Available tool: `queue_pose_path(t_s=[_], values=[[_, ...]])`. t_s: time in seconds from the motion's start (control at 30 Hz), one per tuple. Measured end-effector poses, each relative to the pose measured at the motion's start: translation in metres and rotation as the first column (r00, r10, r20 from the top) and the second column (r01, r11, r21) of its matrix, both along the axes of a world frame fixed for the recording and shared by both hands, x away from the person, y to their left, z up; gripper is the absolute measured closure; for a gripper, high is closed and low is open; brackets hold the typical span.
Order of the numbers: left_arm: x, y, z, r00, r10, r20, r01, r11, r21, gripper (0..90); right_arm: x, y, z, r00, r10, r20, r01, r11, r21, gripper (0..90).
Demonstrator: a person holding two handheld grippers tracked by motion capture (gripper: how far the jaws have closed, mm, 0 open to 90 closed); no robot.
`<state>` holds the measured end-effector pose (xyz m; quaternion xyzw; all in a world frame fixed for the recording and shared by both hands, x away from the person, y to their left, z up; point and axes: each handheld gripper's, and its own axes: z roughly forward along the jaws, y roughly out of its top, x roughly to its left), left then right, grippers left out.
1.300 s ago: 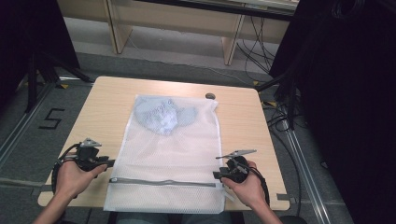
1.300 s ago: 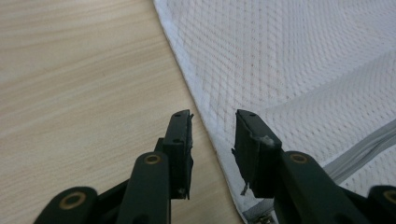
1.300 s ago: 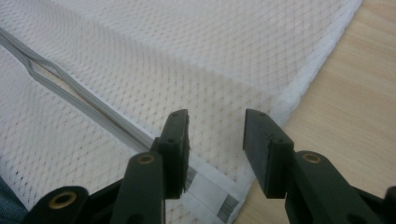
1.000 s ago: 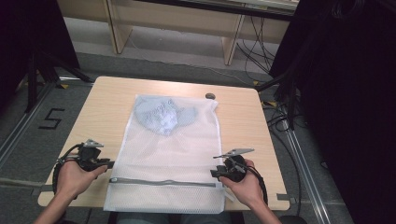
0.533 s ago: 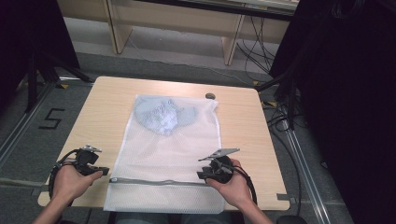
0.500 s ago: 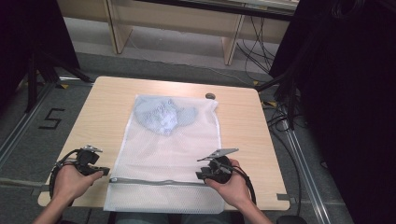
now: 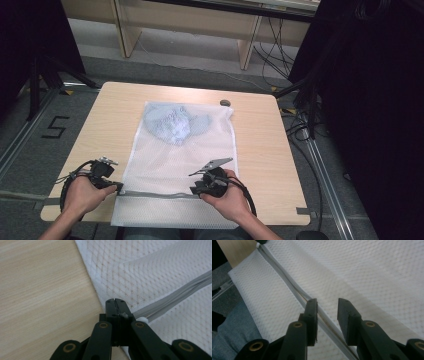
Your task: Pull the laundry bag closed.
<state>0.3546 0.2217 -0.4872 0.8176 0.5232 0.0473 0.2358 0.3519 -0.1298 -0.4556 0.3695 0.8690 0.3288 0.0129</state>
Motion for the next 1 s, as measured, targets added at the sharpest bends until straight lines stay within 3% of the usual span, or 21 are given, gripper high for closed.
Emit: queue_pose_path(t_s=[0.03, 0.07, 0.1, 0.13, 0.2, 0.27, 0.33, 0.37, 0.43, 0.63, 0.8, 1.0], values=[[0.0, 0.0, 0.0, 1.0, -0.007, -0.006, 0.007, 1.0, 0.007, 89.5, 0.001, 0.003, -0.003, 0.9996, 0.016, 0.024, -0.016, 1.0, 0.025, 71.1], [0.001, 0.001, -0.002, 0.9999, -0.015, -0.007, 0.015, 0.9999, -0.001, 89.5, 0.002, 0.006, -0.002, 0.9996, 0.027, 0.008, -0.027, 0.999, 0.018, 71.8], [0.001, 0.0, -0.003, 1.0, 0.006, -0.006, -0.006, 0.9999, -0.009, 89.6, 0.003, 0.009, -0.002, 0.9997, 0.024, -0.005, -0.024, 0.999, 0.035, 72.1], [0.002, 0.002, -0.003, 0.9999, -0.004, -0.011, 0.004, 1.0, -0.005, 89.5, 0.002, 0.016, -0.003, 0.9996, 0.03, -0.001, -0.03, 0.998, 0.062, 71.8], [0.002, 0.002, -0.004, 0.9999, -0.006, -0.013, 0.006, 0.9999, -0.014, 89.5, 0.003, 0.023, -0.002, 0.998, 0.056, -0.031, -0.054, 0.997, 0.057, 70.6], [0.001, 0.001, -0.004, 0.9996, 0.02, -0.021, -0.021, 0.9997, -0.015, 89.6, 0.004, 0.034, -0.002, 0.9964, 0.079, -0.03, -0.076, 0.994, 0.074, 70.3], [0.003, 0.002, -0.005, 0.9998, 0.013, -0.012, -0.013, 0.9998, -0.018, 89.6, 0.005, 0.043, -0.003, 0.9941, 0.108, -0.013, -0.107, 0.992, 0.071, 70.3], [0.001, 0.0, -0.004, 0.9981, 0.053, -0.031, -0.054, 0.9981, -0.029, 89.5, 0.005, 0.047, -0.003, 0.9933, 0.116, -0.008, -0.115, 0.991, 0.069, 70.2], [0.001, -0.001, -0.004, 0.9983, 0.051, -0.028, -0.051, 0.9985, -0.019, 89.5, 0.008, 0.059, -0.004, 0.9892, 0.146, -0.002, -0.146, 0.987, 0.065, 70.4], [0.003, -0.001, -0.005, 0.9972, 0.067, -0.032, -0.068, 0.9972, -0.031, 89.5, 0.01, 0.085, -0.005, 0.9839, 0.178, -0.015, -0.177, 0.982, 0.062, 70.0], [0.004, -0.002, -0.004, 0.9961, 0.076, -0.044, -0.077, 0.9969, -0.014, 89.6, 0.013, 0.102, -0.008, 0.98, 0.199, 0.004, -0.199, 0.978, 0.069, 71.8], [0.004, 0.0, -0.005, 0.9953, 0.085, -0.047, -0.086, 0.9957, -0.035, 89.7, 0.013, 0.127, -0.017, 0.9728, 0.232, -0.008, -0.23, 0.969, 0.087, 73.5]])
